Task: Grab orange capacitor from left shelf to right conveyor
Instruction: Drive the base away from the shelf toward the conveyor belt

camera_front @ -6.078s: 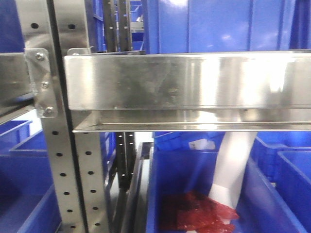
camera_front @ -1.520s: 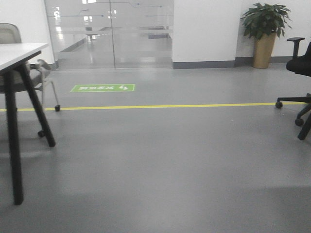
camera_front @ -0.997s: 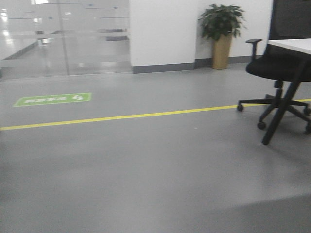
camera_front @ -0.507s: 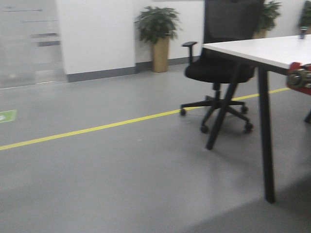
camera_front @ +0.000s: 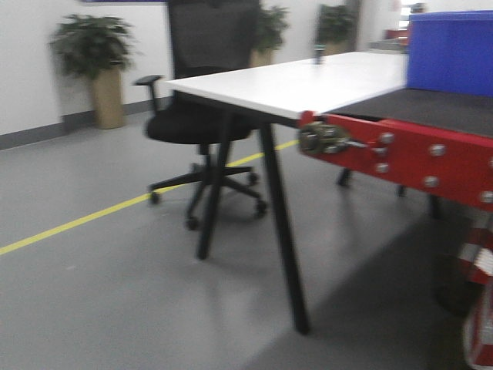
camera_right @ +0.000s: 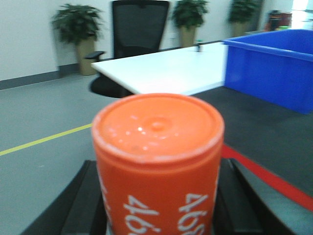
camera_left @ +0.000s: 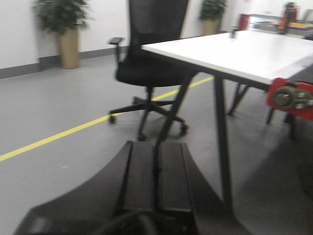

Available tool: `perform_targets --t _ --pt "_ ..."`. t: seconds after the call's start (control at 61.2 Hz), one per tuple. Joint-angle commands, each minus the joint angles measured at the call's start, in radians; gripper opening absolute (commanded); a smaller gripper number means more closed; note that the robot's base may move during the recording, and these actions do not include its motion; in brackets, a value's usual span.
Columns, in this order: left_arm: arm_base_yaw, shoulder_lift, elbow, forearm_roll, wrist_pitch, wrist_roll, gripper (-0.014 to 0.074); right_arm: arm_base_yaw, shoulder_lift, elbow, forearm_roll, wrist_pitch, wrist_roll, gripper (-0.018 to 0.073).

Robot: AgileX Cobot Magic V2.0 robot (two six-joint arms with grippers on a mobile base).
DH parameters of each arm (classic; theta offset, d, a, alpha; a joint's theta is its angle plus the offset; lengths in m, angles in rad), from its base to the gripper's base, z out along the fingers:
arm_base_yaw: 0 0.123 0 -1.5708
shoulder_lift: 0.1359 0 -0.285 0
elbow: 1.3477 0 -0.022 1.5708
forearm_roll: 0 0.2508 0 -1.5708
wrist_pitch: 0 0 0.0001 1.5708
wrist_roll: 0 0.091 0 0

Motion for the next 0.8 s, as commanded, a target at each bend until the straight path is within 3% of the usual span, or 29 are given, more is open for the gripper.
perform_targets --t 0.0,0.784 --pt "0.0 -0.012 -0.005 -0.002 -0.09 -0.001 -0.0127 -0.005 0.013 -0.029 -0.014 -0.096 -0.006 0.0137" --pt "0.006 -0.012 -0.005 -0.002 -0.09 -0.001 -0.0127 -0.005 0.013 -0.029 -0.014 -0.096 -0.006 0.0137"
